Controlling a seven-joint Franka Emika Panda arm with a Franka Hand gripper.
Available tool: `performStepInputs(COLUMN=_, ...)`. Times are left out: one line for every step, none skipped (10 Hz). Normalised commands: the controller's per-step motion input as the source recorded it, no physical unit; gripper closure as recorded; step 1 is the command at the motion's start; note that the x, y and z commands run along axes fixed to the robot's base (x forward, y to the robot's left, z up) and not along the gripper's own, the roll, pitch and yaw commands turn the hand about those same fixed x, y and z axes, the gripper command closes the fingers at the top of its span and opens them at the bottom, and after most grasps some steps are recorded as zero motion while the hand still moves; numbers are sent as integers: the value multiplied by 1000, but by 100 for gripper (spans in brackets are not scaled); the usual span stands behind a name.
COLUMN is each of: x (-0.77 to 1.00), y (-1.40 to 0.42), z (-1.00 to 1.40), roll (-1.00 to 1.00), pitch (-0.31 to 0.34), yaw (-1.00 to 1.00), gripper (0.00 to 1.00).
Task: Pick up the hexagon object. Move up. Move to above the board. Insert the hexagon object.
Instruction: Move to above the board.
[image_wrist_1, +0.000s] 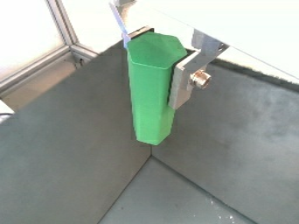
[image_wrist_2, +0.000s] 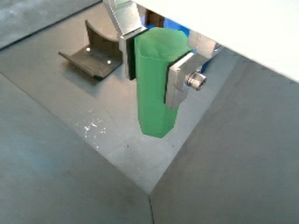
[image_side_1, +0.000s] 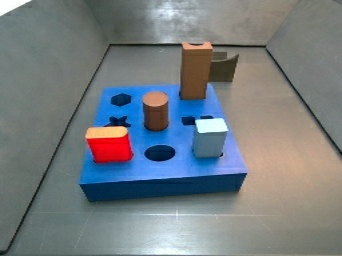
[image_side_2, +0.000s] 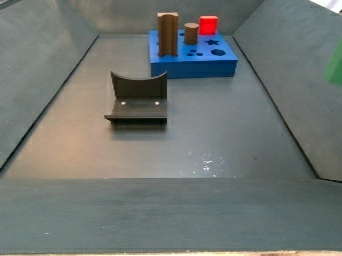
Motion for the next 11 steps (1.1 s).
performStepInputs(x=-189, y=11, z=1000, roll=92, pitch=69, yaw=19, gripper=100)
performStepInputs(x=-215, y=6, z=1000, roll=93, pitch=67, yaw=21, gripper=100)
performStepInputs(x=-221, y=0, z=874, roll=90, pitch=68, yaw=22, gripper=100)
performStepInputs(x=-219, y=-4, z=726, roll=85, pitch=67, yaw=18, gripper=100)
performStepInputs(x=-217, y=-2, z=525, roll=70, pitch=68, yaw=17, gripper=100)
performStepInputs(x=-214, y=-3, z=372, roll=63, pitch=70, yaw=17, gripper=100)
performStepInputs(x=-211, y=-6, z=166, roll=60, pitch=73, yaw=18, gripper=100)
performStepInputs(x=-204, y=-3, z=39, roll=58, pitch=71, yaw=20, gripper=100)
performStepInputs(x=-199, y=1, z=21, roll=59, pitch=67, yaw=20, gripper=100)
performStepInputs(x=-199, y=3, z=27, roll=59, pitch=62, yaw=20, gripper=100)
performStepInputs(x=-200, y=3, z=27, roll=58, pitch=62, yaw=20, gripper=100)
